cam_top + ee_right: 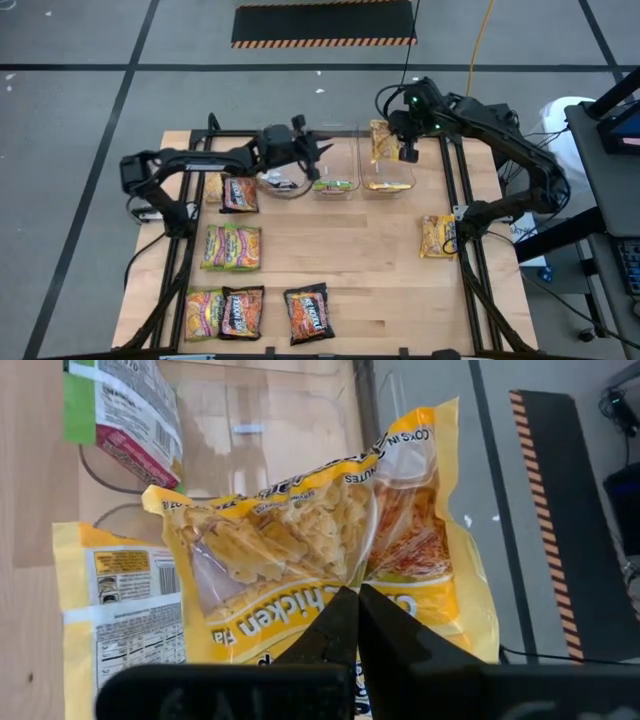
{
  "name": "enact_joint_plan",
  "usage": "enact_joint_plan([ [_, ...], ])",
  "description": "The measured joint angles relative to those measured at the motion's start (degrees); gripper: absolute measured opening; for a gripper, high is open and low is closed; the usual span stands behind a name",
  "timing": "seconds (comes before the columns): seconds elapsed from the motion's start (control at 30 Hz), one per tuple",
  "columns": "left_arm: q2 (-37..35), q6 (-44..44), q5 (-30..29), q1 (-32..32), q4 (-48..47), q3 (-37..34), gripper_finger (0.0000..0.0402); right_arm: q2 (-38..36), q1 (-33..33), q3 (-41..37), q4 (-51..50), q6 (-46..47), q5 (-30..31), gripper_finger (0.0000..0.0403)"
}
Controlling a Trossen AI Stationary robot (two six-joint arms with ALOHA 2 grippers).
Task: Sort Maruchan noodles
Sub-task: Put the yellow noodle pack into the right transparent bin
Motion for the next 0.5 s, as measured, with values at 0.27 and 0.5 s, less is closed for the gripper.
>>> enact_joint_plan([
  [0.27, 7.79, -21.45, 7.17, 0.69, -2.60, 12.47, 0.0083, -0.85, 0.02, 0.00, 0.00, 0.02, 0.05, 0.0000],
  [0.5, 12.70, -36.61, 9.20, 0.47, -3.89, 21.02, 0.0083, -0.87, 0.02, 0.00, 0.00, 0.02, 0.10, 0.0000],
])
